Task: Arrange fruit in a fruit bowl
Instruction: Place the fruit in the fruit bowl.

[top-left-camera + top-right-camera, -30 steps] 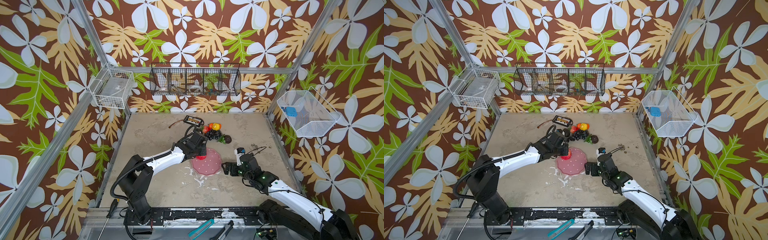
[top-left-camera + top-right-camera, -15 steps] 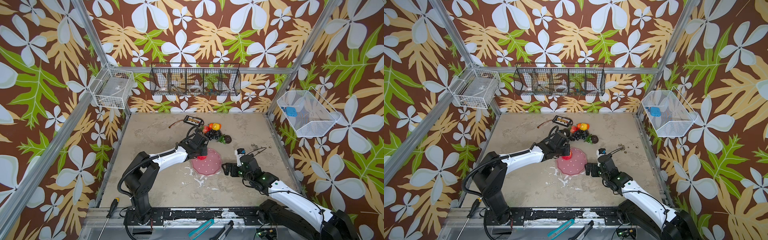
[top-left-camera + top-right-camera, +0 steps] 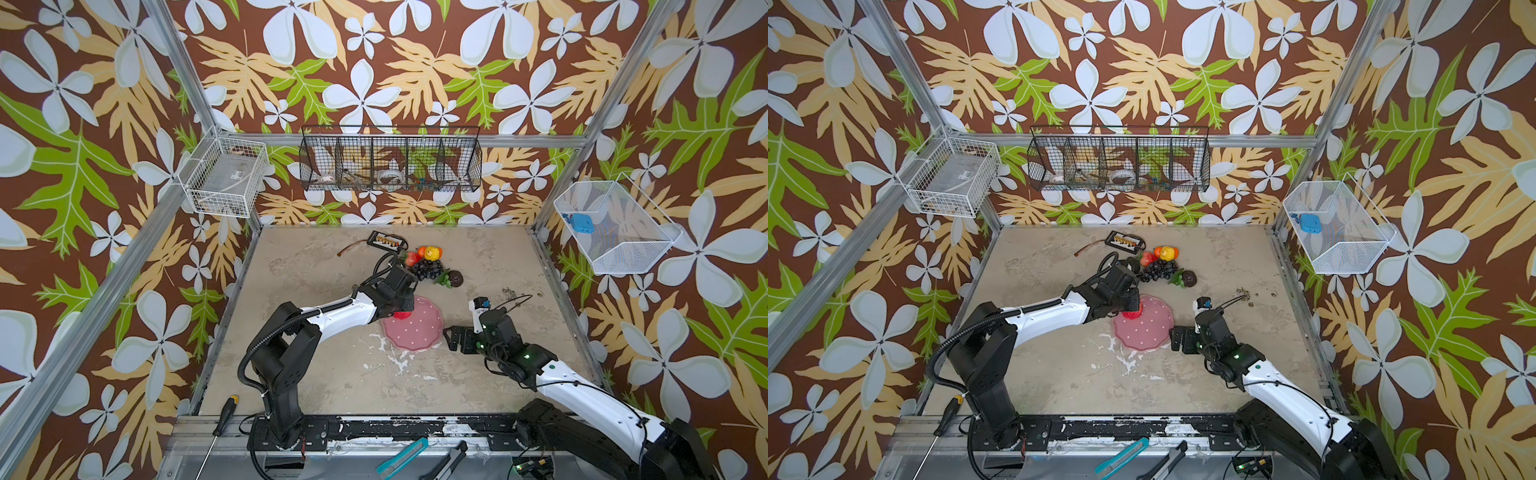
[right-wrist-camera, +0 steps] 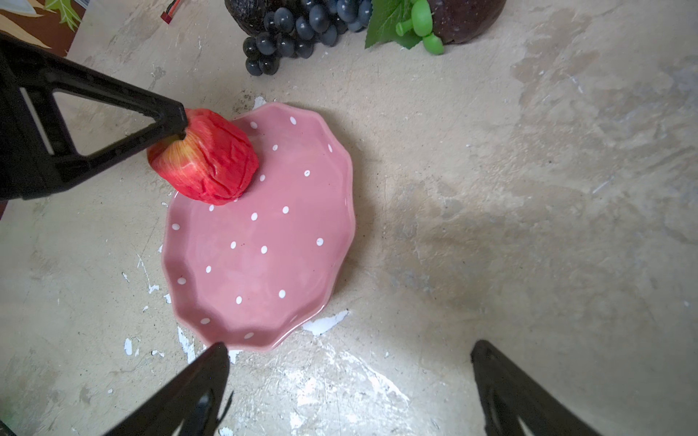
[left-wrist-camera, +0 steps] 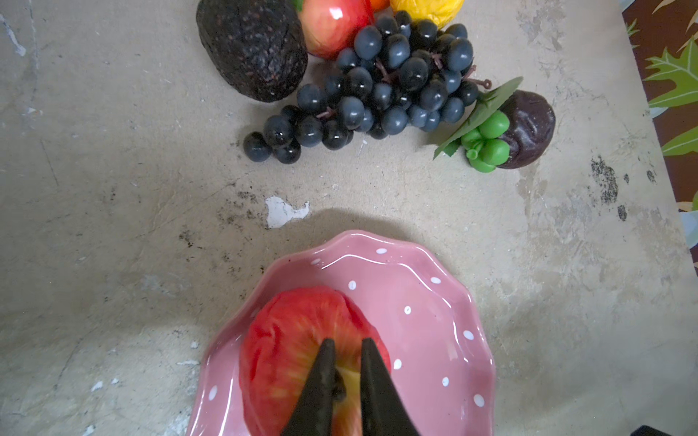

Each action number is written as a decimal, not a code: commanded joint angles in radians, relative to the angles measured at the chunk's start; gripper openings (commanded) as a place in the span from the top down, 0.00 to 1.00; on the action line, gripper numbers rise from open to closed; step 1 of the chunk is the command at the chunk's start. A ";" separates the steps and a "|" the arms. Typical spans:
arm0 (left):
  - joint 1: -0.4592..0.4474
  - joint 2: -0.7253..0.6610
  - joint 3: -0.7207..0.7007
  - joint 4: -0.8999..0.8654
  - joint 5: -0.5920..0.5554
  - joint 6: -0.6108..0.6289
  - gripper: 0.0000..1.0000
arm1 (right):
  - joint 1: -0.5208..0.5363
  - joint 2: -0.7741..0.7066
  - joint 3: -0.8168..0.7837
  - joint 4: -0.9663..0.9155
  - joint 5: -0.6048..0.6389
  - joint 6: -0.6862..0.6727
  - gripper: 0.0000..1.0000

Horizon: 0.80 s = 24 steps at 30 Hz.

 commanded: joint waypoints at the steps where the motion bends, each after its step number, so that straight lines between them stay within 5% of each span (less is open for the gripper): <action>1: 0.000 -0.009 -0.001 0.002 -0.013 0.006 0.77 | 0.001 -0.002 0.007 0.002 0.002 0.004 0.00; 18: 0.001 -0.092 -0.009 -0.033 -0.031 0.022 0.60 | 0.001 -0.008 0.030 -0.022 0.014 -0.004 0.00; 24: 0.000 -0.269 -0.127 -0.012 -0.010 0.040 0.40 | 0.001 -0.014 0.069 -0.053 0.036 -0.023 0.00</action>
